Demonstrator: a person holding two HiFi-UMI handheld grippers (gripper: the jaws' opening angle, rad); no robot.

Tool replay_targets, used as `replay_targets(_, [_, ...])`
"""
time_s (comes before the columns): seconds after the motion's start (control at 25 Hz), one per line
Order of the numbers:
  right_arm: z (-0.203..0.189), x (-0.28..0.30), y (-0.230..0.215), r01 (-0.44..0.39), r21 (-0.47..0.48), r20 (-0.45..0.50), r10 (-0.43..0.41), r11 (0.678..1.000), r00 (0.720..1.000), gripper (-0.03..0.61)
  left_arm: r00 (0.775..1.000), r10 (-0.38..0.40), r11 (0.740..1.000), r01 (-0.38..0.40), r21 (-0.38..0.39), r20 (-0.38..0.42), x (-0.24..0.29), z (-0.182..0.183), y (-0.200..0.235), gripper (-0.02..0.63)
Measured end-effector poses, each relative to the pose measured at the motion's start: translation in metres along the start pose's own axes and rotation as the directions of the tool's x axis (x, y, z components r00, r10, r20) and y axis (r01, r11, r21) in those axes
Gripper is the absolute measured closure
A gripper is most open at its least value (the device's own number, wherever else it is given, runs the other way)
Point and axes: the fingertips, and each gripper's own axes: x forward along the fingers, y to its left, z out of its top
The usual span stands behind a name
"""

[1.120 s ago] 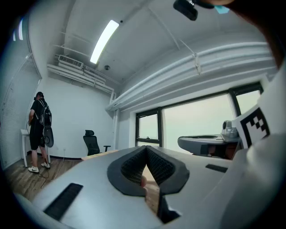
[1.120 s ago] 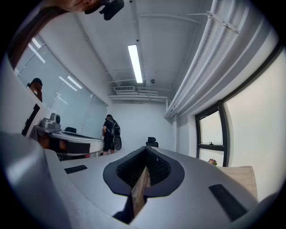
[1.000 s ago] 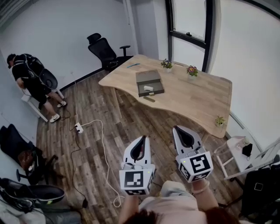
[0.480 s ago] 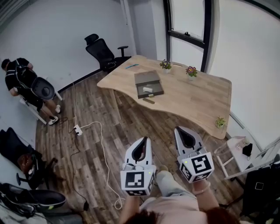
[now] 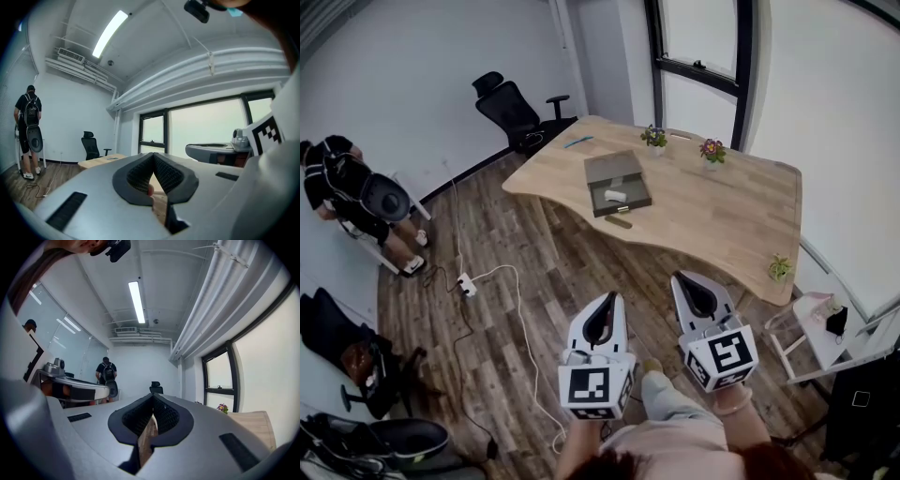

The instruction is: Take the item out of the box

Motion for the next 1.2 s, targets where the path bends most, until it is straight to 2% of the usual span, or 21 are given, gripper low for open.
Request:
replay_targets(0.68, [-0.009, 0.083, -0.049, 0.006, 0.015, -0.016, -0.005, 1.000, 1.000, 0.578, 0.999, -0.033, 0.999, 0.033, 0.019, -0.025, 0.099, 0.010, 0.027, 0.614])
replay_targets(1.2, [-0.018, 0.149, -0.084, -0.055, 0.007, -0.002, 0.055, 0.998, 0.999, 0.578, 0.999, -0.014, 1.000, 0.015, 0.021, -0.036, 0.171, 0.009, 0.046, 0.614])
